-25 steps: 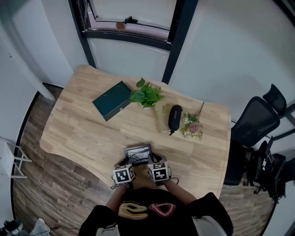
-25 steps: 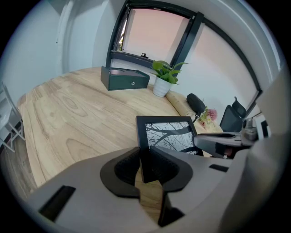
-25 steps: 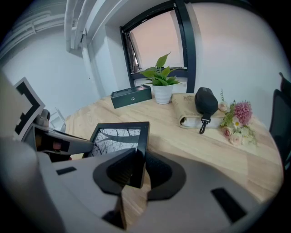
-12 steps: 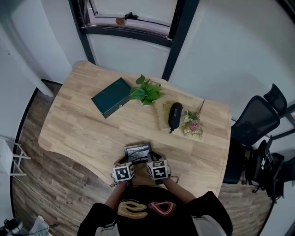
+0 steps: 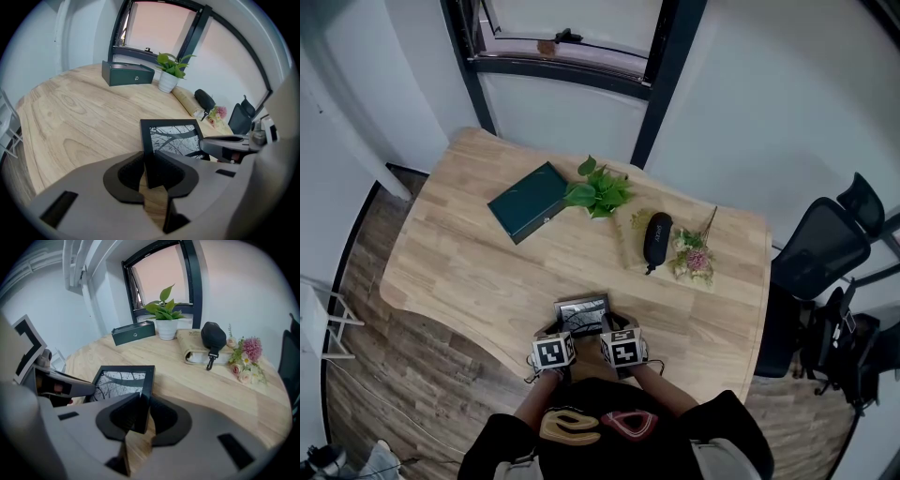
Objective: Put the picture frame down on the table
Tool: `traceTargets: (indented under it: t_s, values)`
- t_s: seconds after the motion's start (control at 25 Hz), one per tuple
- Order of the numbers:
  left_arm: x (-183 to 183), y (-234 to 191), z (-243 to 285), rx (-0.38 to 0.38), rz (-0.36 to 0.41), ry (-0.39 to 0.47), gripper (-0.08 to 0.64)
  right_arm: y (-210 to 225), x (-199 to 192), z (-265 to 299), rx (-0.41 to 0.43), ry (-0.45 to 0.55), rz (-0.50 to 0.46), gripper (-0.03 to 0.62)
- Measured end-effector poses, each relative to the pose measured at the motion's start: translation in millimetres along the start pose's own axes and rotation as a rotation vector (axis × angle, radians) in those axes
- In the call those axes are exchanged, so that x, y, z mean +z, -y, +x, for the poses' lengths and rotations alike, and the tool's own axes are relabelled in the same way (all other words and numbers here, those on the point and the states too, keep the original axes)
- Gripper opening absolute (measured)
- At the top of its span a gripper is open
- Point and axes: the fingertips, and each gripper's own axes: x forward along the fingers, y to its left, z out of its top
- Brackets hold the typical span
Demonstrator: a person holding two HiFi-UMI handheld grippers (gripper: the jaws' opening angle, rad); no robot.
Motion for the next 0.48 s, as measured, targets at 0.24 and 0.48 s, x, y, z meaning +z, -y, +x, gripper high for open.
traceTargets:
  t_s: [0.24, 0.48]
  values:
    - [-0.3, -0.8, 0.5, 0.004, 0.004, -0.009, 0.083, -0.1, -2.9, 2.1, 0.003, -0.012, 0.008, 0.078]
    - [-3.5, -1.6, 2.6, 0.008, 0.003, -0.024, 0.083, 0.1, -9.1, 6.4, 0.006, -0.03, 0.016, 0.079]
